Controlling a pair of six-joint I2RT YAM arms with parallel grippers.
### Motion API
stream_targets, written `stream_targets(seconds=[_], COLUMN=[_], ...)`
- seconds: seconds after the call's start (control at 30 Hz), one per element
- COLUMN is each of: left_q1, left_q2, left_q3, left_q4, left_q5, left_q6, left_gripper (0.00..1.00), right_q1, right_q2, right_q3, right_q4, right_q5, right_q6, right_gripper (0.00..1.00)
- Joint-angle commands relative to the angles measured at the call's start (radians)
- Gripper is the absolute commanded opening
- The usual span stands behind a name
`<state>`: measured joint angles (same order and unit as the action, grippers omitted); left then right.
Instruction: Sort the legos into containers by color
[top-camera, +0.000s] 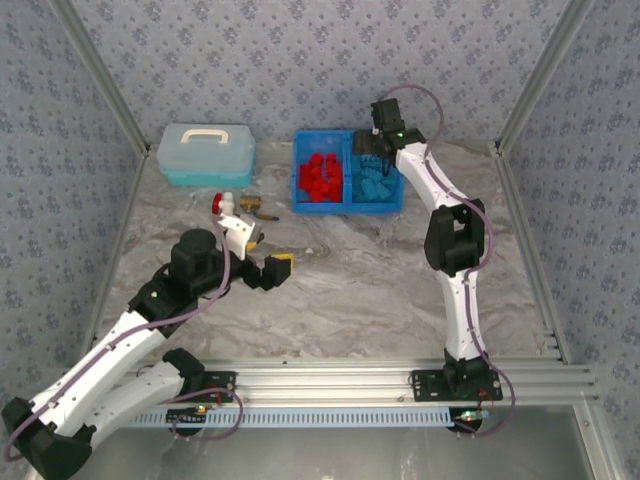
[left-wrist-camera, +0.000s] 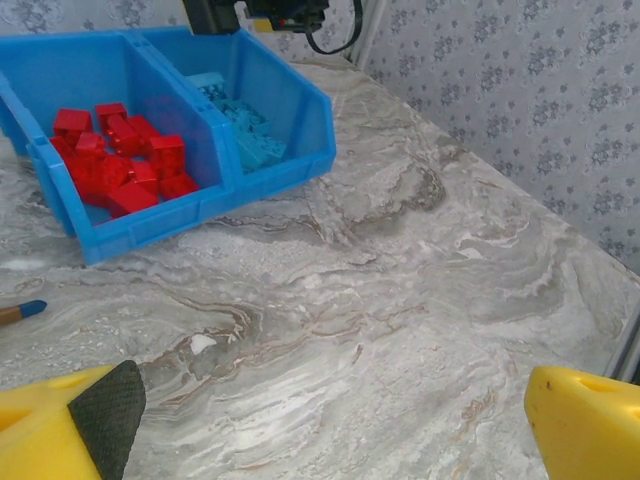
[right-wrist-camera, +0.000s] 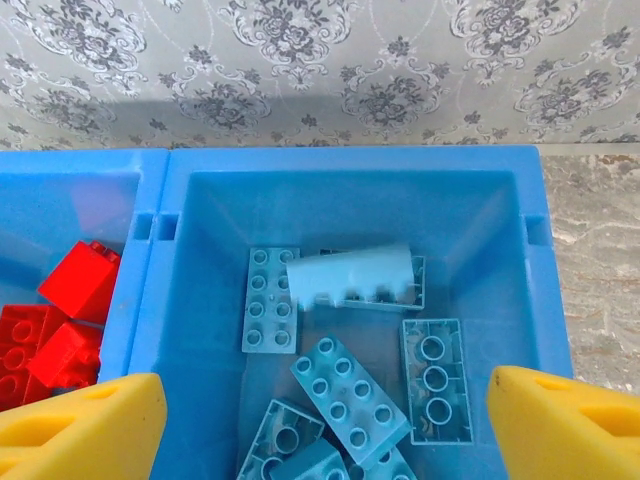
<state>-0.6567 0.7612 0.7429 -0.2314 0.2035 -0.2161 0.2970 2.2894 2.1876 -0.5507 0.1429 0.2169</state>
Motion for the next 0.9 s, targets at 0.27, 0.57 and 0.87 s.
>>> stream_targets(seconds=[0.27,0.57,0.87], left_q1=[0.000,0.274,0.527], left_q2=[-0.001,0.141,0.376], left_q3=[-0.122,-0.376,-0.475], left_q4=[0.119,0.463,0.886], left_q5=[-0.673,-0.808,-0.480], left_q6=[0.150,0.222,0.210], left_gripper=[0.99,0.99,1.00], right_q1=[0.033,0.018,-0.231], right_q2=[-0.754,-1.303,-1.038], right_q3=[-0.937,-1.745,-1.861], right_q4=[0.434,0.814,1.145], right_q5=[0.076,0.407,0.174], right_q6=[0.018,-0.104,-0.169], right_gripper=[0.99,1.00,1.00])
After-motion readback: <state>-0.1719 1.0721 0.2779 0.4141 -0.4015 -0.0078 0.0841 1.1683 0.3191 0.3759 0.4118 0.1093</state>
